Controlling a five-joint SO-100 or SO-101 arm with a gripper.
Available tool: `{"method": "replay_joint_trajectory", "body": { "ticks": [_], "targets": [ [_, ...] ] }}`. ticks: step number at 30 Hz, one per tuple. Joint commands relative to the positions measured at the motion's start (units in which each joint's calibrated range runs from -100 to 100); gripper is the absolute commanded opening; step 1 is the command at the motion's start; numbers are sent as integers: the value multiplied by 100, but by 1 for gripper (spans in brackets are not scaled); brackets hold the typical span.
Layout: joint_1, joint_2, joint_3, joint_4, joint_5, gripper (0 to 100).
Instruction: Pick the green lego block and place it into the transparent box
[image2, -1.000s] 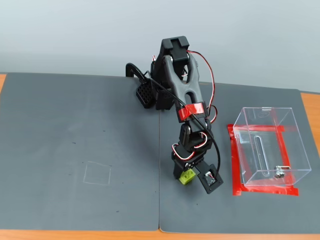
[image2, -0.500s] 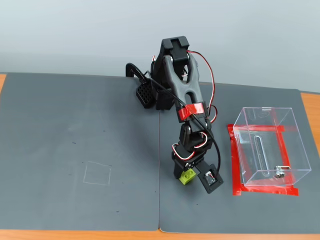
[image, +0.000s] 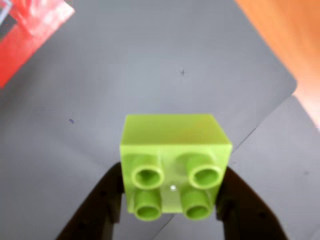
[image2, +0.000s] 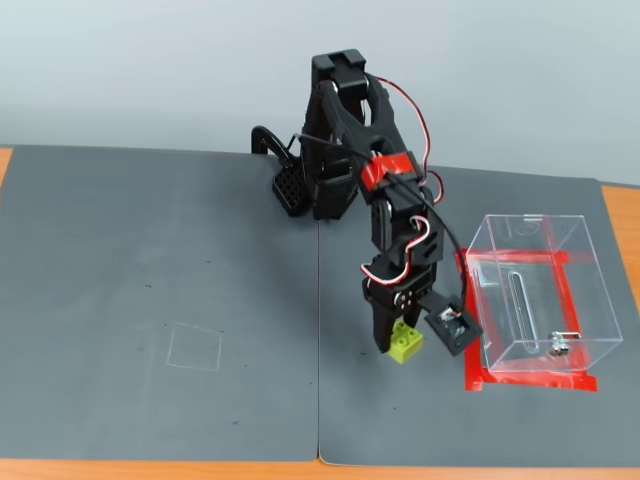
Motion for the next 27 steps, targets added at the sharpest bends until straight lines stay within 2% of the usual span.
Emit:
{"method": "replay_joint_trajectory", "body": {
  "ticks": [1, 19, 27],
  "targets": [
    [-55, -578, -153, 31, -1, 6],
    [-651, -1765, -153, -21, -32, 6],
    [-1323, -1833, -352, -99, -32, 6]
  ]
}}
